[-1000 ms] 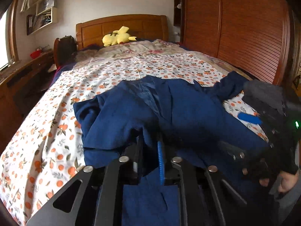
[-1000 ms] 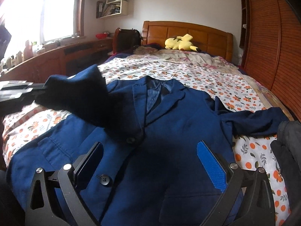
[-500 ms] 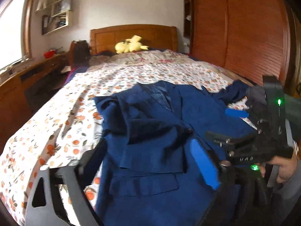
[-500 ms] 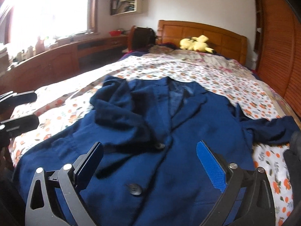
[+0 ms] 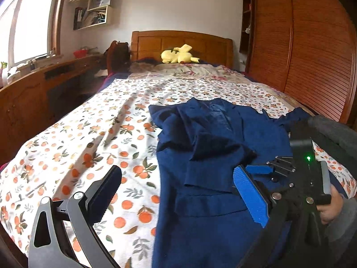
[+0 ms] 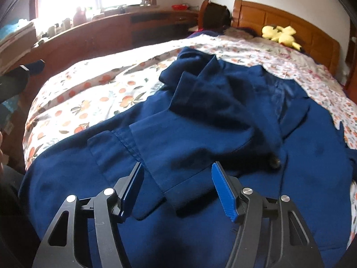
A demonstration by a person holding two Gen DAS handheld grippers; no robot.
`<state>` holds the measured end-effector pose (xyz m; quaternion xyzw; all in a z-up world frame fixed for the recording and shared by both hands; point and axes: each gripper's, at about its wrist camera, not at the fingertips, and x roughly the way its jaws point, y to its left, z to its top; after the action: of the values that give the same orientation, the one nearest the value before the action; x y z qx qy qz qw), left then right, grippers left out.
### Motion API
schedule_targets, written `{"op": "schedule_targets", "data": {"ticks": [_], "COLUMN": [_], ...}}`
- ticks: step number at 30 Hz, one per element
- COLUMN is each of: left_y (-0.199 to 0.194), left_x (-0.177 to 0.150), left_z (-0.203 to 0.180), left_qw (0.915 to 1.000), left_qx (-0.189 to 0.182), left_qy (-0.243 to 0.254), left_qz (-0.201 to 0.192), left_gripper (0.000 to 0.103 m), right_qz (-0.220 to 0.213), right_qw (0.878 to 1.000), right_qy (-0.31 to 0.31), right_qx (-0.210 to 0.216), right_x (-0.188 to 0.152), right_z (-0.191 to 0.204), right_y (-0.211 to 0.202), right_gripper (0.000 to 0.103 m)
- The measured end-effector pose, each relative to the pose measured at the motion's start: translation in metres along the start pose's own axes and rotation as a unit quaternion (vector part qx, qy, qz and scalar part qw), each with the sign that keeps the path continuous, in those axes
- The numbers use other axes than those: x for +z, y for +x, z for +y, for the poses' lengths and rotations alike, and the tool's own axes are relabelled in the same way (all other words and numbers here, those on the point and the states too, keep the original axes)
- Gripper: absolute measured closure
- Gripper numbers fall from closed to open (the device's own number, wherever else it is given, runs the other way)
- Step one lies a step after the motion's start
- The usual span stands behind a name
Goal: Fold large clothes
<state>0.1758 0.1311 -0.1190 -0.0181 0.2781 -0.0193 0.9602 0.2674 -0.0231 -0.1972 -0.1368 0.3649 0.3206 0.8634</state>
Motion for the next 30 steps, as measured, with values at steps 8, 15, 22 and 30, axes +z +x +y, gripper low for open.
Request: {"op": "schedule_targets", "data": {"ticks": [8, 15, 22, 30], "left_y": [-0.003, 0.002, 0.010, 0.015], "left_x": [-0.006, -0.007, -0.011, -0.010], "left_z": [0.006, -0.001, -0.010, -0.026], "left_qw": [0.9999, 0.9999, 0.9996, 0.9993], "left_qx": [0.007, 0.001, -0.003, -0.017], "left_qy": [0.001, 0.007, 0.015, 0.024], "left_qz": [0.007, 0.012, 0.023, 0.023], "left_gripper": [0.002, 0.002, 0.002, 0.002], "right_qz": [0.039, 0.039, 0.004, -0.091], "right_qw": [0.999, 0.999, 1.000, 0.994], "right_qy": [-0.002, -0.003, 0.000, 0.050], "right_qx": [0.005, -0.008, -0.027, -0.033], "right_x": [-0.004, -0.005, -0.005, -0.002], "right_z": [0.002, 0.000, -0.009, -0.045], "right_y": [0.016, 0.015, -0.006, -0.078], "right_gripper": [0.044, 0.075, 0.096, 0.096]}}
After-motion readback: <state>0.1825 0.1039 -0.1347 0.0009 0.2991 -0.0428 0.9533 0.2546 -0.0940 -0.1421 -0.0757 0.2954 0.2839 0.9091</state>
